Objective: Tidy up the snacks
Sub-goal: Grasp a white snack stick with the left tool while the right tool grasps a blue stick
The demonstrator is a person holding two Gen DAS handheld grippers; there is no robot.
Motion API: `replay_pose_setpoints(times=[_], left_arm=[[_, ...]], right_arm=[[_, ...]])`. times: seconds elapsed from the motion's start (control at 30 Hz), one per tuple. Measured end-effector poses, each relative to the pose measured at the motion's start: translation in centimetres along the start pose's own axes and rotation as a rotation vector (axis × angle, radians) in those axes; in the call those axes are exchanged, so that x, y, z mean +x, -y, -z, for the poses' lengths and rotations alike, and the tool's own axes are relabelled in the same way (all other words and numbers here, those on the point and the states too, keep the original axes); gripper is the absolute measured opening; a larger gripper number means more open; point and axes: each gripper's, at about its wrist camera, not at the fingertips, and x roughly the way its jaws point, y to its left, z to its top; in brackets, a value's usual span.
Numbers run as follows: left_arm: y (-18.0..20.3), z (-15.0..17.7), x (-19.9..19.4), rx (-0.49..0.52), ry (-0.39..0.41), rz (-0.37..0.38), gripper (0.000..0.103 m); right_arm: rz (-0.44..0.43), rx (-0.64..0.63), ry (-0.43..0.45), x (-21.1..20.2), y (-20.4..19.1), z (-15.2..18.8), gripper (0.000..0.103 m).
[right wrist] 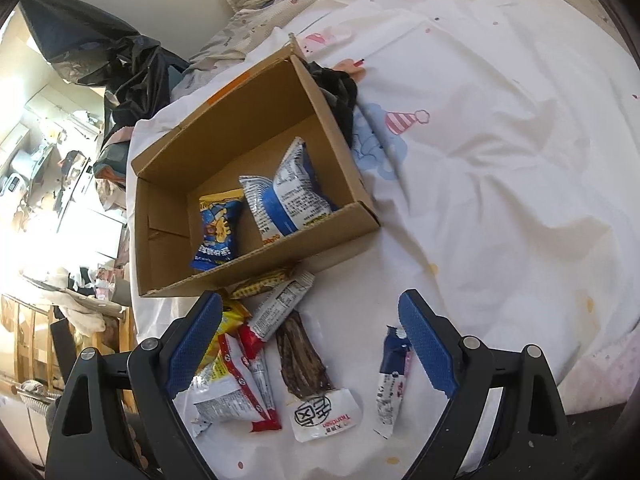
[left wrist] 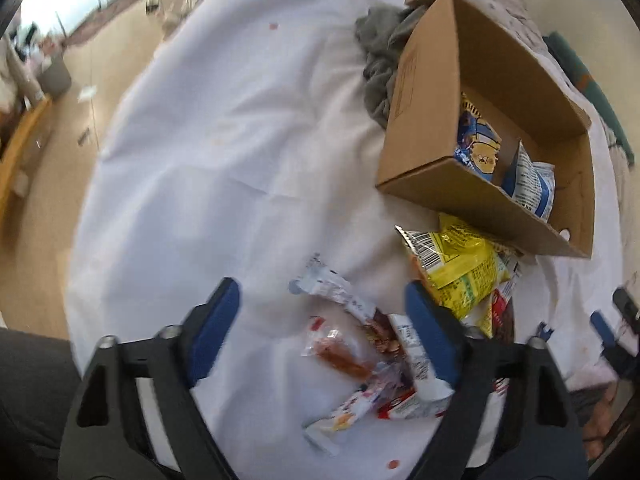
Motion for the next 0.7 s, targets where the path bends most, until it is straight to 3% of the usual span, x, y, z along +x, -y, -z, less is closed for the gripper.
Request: replay_pose_setpoints(times=[0.13,0.3,0.37,0.4,0.43,0.67,0.7], left_arm=[[0.9,0.0,3.0,-0.036,-0.109,0.025,0.044],[2.0,0.0,4.0,-0.021,-0.135,-0.022,0.013],[2.9,0.0,3.3,0.032,-0.114,-0.047,0.011],[3.4,0.1,3.0,0.048,-0.105,-0.048,0.011],[3.5,0.1,2.8,0.051,-0.100,-0.044,0.011],[3.4,-0.2,0.6,0.038,-0.032,-0.070,0.011],[3.3,-0.2,0.4,0.036,-0.027,-0.071,0.011]], right_arm=[[0.017,0.005,-0.002,0.0,0.6,0.0,0.092],[0.062,0.037,-0.036,0.5,2.1,0.2,0.092],[0.079,0.033,-0.104,1.5,2.4,0.5,0.084],[0.086,0.022,-0.137,2.0,2.4,0.7,0.068],[0.101,0.014,-0.179,2.8,2.5,1.1,0.061],[0.275,-0.065,-0.343,6.4,2.5,3.3,0.051],[0.296,-0.092,-0.358,6.9,2.3,3.6,0.043]])
